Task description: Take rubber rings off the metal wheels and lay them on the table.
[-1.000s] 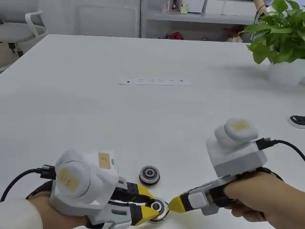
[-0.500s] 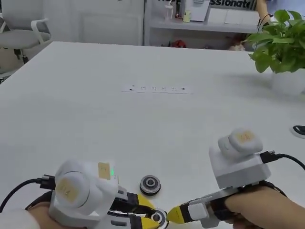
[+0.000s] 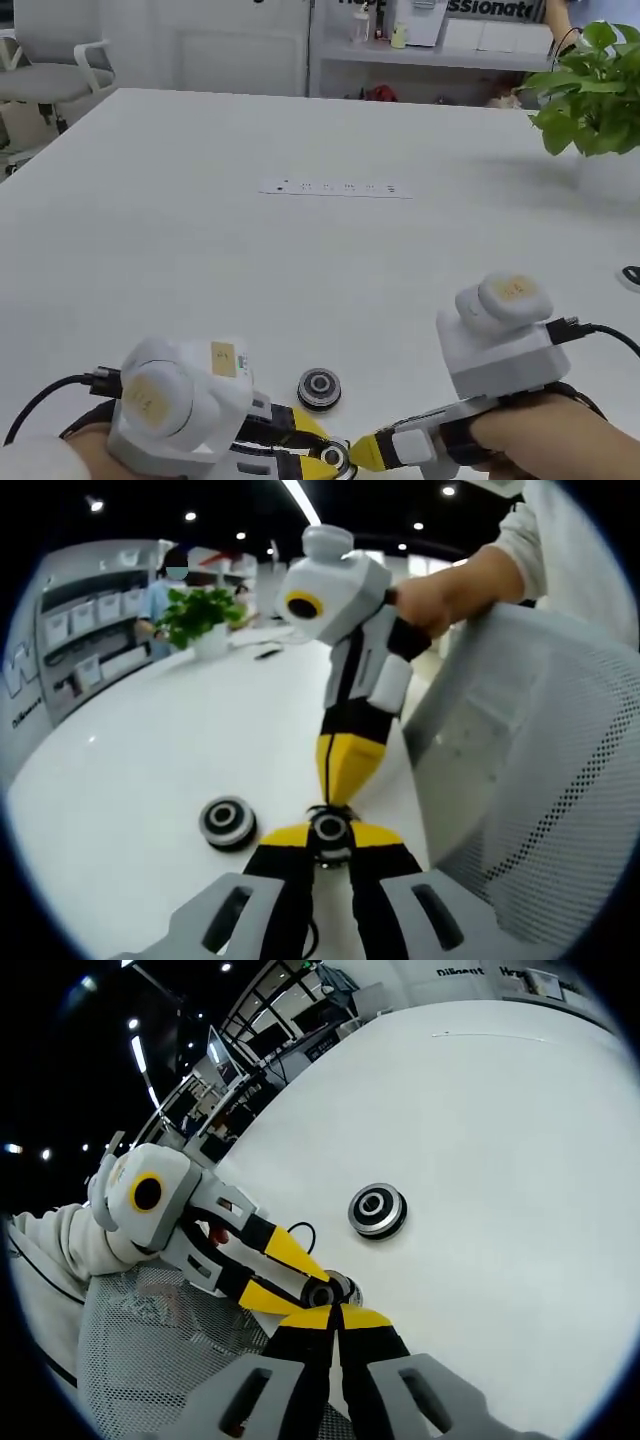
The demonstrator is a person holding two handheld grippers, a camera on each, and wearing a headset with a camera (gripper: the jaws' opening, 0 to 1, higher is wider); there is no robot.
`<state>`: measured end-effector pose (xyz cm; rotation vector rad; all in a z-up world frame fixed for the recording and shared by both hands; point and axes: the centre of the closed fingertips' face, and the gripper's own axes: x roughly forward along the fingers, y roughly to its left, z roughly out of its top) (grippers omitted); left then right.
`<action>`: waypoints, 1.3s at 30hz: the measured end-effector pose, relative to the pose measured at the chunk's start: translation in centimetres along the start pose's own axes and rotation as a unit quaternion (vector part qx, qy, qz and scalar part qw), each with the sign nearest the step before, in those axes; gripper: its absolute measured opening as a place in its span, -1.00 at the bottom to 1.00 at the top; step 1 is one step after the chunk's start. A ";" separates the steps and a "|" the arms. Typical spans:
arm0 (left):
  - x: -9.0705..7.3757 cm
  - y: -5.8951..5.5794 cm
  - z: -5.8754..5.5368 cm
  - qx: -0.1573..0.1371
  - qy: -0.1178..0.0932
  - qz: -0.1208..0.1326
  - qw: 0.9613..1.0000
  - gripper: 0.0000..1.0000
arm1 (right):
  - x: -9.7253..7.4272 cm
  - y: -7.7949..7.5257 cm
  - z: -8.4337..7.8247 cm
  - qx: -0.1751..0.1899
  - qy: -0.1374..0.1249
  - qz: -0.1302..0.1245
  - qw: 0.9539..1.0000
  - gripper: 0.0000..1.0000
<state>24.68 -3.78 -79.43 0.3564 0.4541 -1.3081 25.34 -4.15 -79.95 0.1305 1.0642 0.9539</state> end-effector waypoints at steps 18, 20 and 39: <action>0.0 0.0 0.1 0.002 0.005 0.002 1.000 -0.73 | 0.3 0.7 0.3 -0.017 -0.008 0.011 1.000 -1.00; 0.0 0.0 0.2 -0.003 0.007 0.001 1.000 -0.73 | 0.3 0.3 0.5 -0.017 -0.011 0.005 1.000 -1.00; -4.3 2.9 4.4 -0.008 -0.024 0.038 0.999 -0.15 | -1.1 -0.2 2.9 0.005 -0.064 0.007 0.998 -1.00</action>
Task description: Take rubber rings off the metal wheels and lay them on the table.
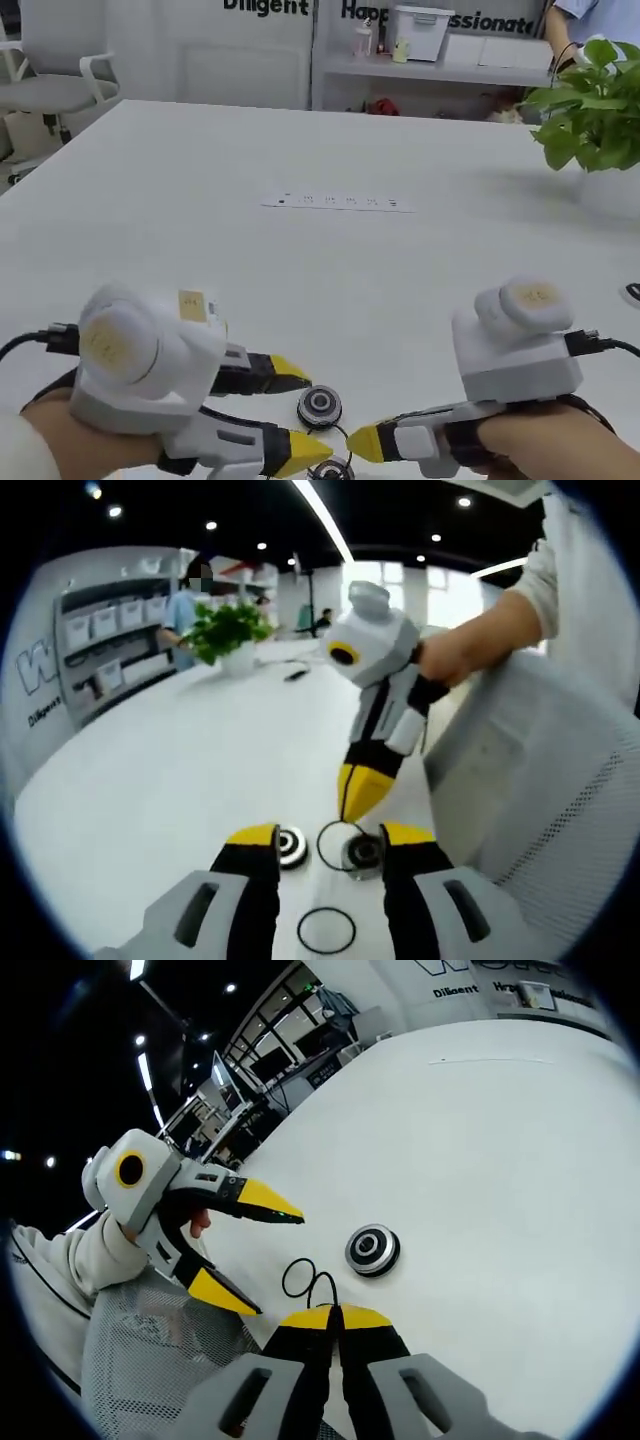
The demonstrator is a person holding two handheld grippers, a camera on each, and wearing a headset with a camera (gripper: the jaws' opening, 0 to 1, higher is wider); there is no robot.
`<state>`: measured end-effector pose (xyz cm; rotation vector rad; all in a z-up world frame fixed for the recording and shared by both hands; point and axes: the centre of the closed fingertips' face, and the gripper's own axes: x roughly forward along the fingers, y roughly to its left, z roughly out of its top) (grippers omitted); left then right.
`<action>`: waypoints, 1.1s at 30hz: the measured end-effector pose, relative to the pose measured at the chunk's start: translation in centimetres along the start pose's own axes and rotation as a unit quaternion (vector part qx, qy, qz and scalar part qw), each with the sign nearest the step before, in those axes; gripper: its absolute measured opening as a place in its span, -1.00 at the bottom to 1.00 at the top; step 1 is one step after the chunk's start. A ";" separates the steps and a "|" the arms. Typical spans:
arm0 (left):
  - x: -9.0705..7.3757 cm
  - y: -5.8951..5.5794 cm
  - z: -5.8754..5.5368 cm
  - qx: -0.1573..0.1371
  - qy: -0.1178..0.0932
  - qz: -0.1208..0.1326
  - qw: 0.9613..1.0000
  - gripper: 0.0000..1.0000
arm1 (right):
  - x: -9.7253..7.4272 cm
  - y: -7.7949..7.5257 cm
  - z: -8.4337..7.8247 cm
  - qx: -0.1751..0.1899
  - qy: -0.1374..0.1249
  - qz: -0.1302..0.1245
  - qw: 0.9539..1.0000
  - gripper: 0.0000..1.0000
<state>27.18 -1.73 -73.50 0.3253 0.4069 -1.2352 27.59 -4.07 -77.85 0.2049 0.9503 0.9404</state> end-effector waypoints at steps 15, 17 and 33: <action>-8.6 2.7 1.1 -0.019 0.005 0.079 0.997 0.33 | -0.2 1.1 1.7 0.012 -0.036 0.029 0.999 -1.00; -9.4 2.4 0.7 -0.023 0.009 0.086 0.996 0.38 | -0.2 1.3 1.8 0.013 -0.039 0.035 0.999 -1.00; -13.8 0.6 -3.6 -0.065 0.041 0.124 0.989 0.53 | 0.6 3.5 2.3 0.014 -0.040 0.069 0.997 -1.00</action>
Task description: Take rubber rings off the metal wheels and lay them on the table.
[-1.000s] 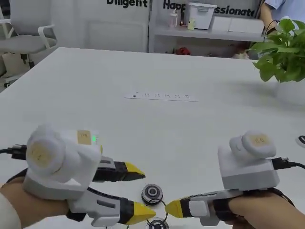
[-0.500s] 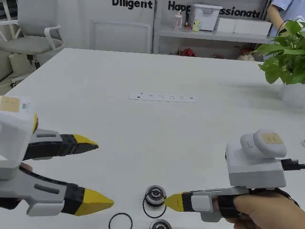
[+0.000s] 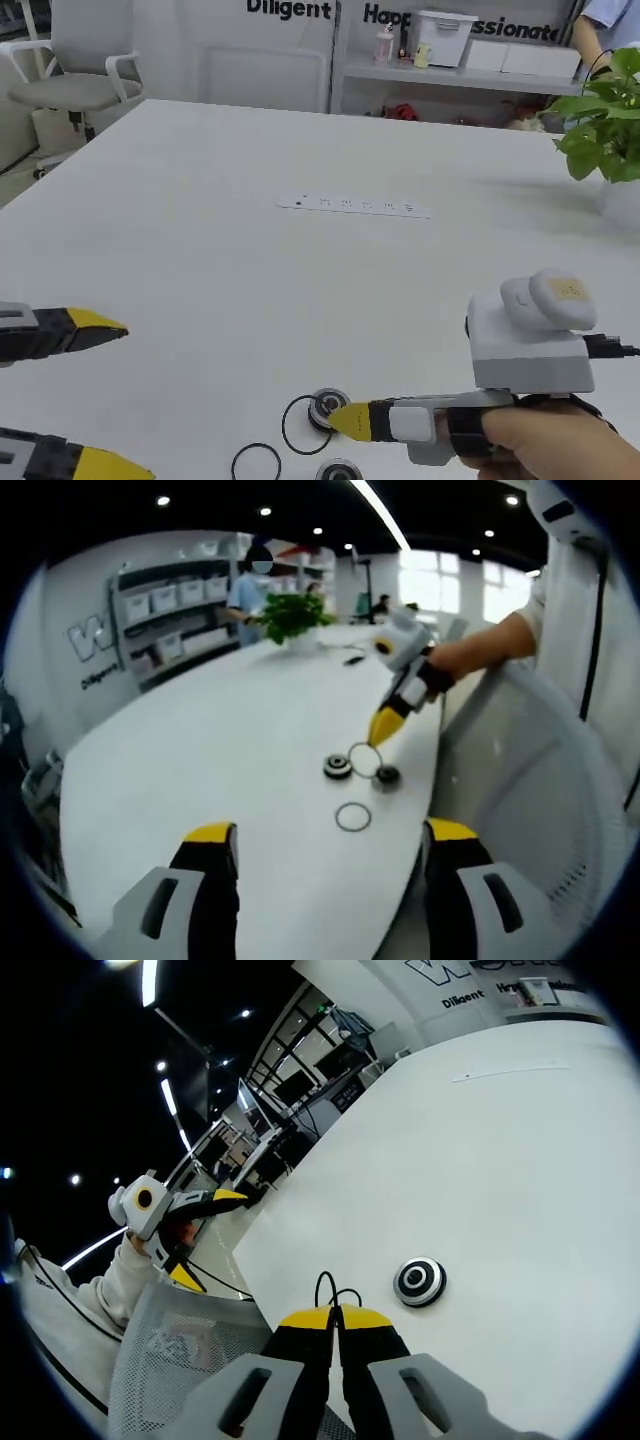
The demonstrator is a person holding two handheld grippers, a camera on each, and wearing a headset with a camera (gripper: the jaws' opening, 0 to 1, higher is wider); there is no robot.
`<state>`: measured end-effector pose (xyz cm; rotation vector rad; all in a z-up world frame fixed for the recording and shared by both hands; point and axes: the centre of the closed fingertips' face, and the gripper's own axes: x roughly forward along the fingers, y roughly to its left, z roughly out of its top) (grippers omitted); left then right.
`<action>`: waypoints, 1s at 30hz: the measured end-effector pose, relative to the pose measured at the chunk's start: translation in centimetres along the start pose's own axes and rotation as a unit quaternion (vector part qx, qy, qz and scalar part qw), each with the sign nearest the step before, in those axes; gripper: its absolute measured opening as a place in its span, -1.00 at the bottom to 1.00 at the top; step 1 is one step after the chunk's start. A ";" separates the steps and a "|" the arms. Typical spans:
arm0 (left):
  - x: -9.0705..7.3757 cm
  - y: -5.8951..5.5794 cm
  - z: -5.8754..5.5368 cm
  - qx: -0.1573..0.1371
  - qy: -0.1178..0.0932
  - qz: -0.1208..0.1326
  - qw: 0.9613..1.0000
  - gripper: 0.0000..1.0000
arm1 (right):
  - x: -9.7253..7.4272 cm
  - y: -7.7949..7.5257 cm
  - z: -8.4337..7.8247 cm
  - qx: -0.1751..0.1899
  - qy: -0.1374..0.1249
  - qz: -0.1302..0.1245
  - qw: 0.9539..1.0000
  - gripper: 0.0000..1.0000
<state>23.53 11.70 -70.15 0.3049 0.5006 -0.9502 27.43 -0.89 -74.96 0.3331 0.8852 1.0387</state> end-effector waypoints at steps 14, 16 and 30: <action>-0.6 -0.5 -1.7 -0.038 -0.005 0.013 0.999 0.54 | 2.1 0.1 -1.9 -0.023 0.057 0.003 0.998 -1.00; -0.6 -0.5 -1.8 -0.040 -0.004 0.014 0.999 0.54 | 2.3 0.1 -2.1 -0.023 0.063 0.003 0.998 -1.00; -0.8 -0.2 -1.5 -0.040 -0.010 0.018 0.999 0.53 | 4.7 -1.8 -2.9 -0.007 0.098 -0.046 0.994 -1.00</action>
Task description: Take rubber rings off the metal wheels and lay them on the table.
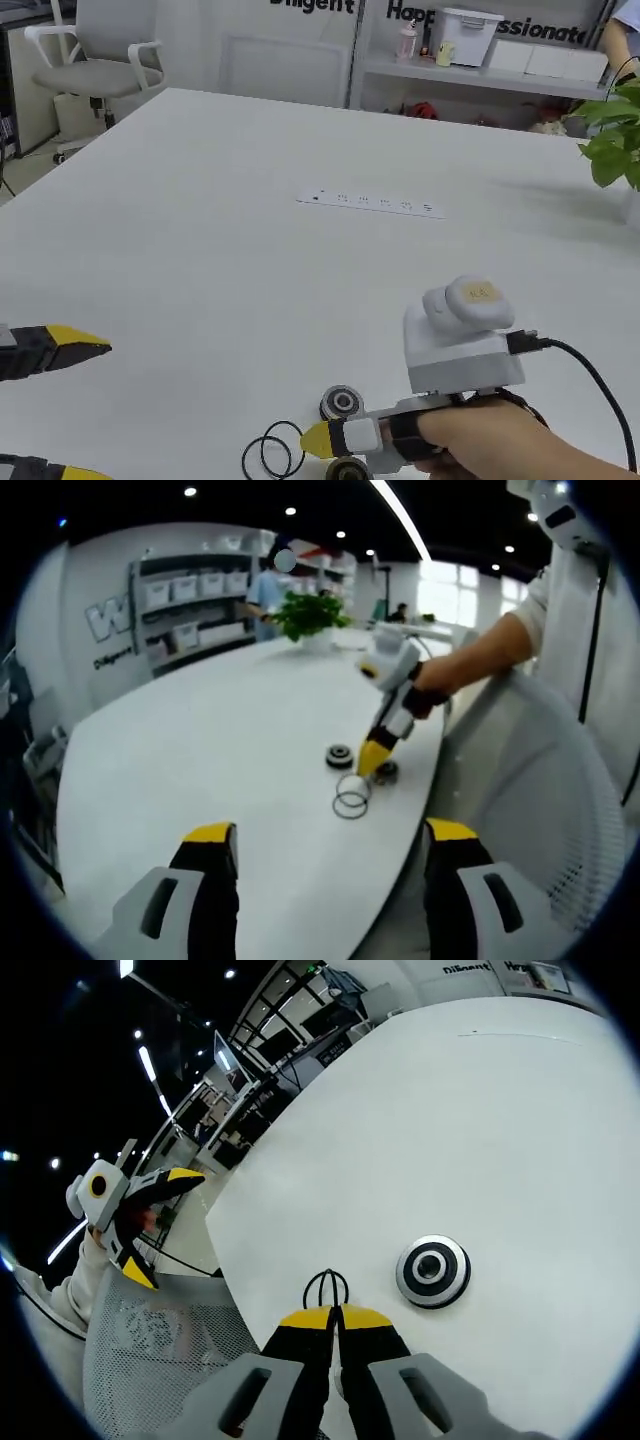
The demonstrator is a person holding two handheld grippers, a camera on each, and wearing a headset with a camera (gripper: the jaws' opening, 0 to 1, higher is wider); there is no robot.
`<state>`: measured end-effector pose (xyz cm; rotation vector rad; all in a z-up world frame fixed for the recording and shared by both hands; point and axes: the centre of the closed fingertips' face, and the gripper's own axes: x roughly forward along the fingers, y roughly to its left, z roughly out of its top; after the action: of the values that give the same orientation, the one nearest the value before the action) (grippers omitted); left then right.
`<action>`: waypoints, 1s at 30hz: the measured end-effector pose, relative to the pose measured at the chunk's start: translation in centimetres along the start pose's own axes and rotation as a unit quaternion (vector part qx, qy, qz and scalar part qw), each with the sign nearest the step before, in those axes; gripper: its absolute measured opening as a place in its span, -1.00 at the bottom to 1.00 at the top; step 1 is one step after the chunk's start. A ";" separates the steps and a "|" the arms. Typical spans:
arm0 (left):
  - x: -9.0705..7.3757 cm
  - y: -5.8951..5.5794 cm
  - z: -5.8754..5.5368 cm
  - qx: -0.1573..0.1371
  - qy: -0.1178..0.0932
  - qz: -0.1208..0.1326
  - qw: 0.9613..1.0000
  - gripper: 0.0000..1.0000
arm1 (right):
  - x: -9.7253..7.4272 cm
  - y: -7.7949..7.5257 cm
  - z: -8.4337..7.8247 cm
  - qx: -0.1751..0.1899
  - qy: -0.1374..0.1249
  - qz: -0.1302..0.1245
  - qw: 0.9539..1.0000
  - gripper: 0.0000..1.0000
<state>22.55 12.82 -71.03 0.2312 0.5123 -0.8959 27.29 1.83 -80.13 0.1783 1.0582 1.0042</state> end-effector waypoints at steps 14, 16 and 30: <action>0.4 0.1 0.6 0.005 0.001 -0.003 1.000 0.53 | 0.0 -1.0 -0.3 -0.015 -0.007 -0.009 1.000 -0.95; 0.4 0.2 0.8 0.007 0.002 -0.003 1.000 0.53 | -0.2 -1.1 -0.2 -0.029 -0.007 -0.012 0.999 -0.95; 1.6 0.5 3.6 0.035 -0.005 -0.018 0.999 0.53 | -3.7 -2.9 3.4 -0.071 -0.076 -0.036 0.994 -0.89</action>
<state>25.00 10.62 -68.77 0.2818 0.4782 -0.9499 31.33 -1.56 -77.57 0.0978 0.8457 0.9807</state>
